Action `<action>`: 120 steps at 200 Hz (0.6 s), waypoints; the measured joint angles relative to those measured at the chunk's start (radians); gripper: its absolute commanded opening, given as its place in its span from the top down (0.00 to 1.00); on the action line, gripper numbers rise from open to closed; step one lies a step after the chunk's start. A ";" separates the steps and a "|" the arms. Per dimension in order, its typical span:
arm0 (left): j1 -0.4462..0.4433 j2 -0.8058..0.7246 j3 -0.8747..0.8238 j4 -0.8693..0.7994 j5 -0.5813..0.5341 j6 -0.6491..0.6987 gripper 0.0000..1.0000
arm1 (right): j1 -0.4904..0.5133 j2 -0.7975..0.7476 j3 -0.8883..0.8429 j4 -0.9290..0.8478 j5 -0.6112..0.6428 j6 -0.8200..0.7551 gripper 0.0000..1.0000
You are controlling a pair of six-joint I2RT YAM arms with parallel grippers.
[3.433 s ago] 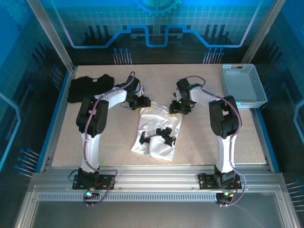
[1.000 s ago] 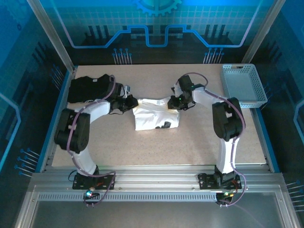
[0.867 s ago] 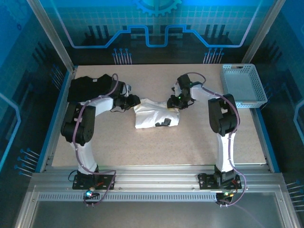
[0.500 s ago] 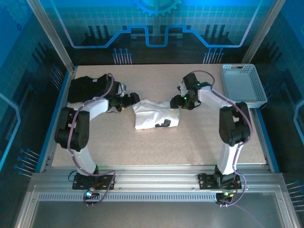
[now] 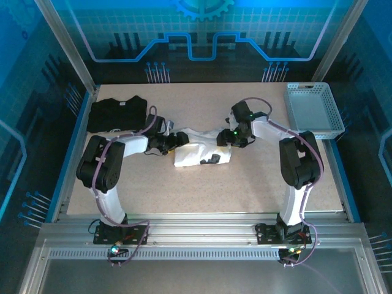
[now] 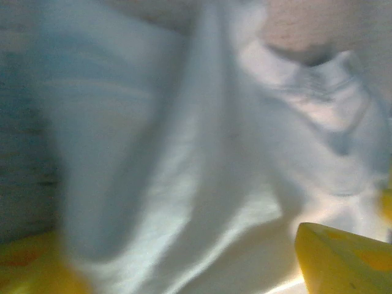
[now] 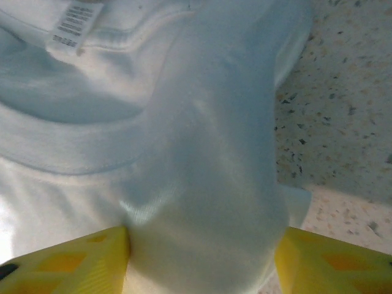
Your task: Fold the inside-out t-shirt
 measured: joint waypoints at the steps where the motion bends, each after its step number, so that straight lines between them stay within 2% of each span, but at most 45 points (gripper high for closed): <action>1: -0.001 0.002 0.001 0.002 0.001 -0.003 0.28 | 0.000 0.003 0.000 0.001 0.000 0.000 0.41; 39: -0.042 0.073 0.016 0.090 0.047 -0.039 0.59 | 0.013 0.021 -0.009 0.020 -0.014 0.016 0.47; 73: -0.044 0.120 0.031 0.128 0.080 -0.060 1.00 | 0.013 0.023 -0.009 0.031 -0.015 0.016 0.47; 101: -0.031 0.116 0.044 0.113 0.094 -0.035 1.00 | 0.009 0.012 -0.016 0.034 -0.014 0.013 0.41; 120: -0.004 0.072 0.056 0.027 0.098 0.027 1.00 | -0.001 -0.068 -0.067 0.038 -0.006 0.000 0.37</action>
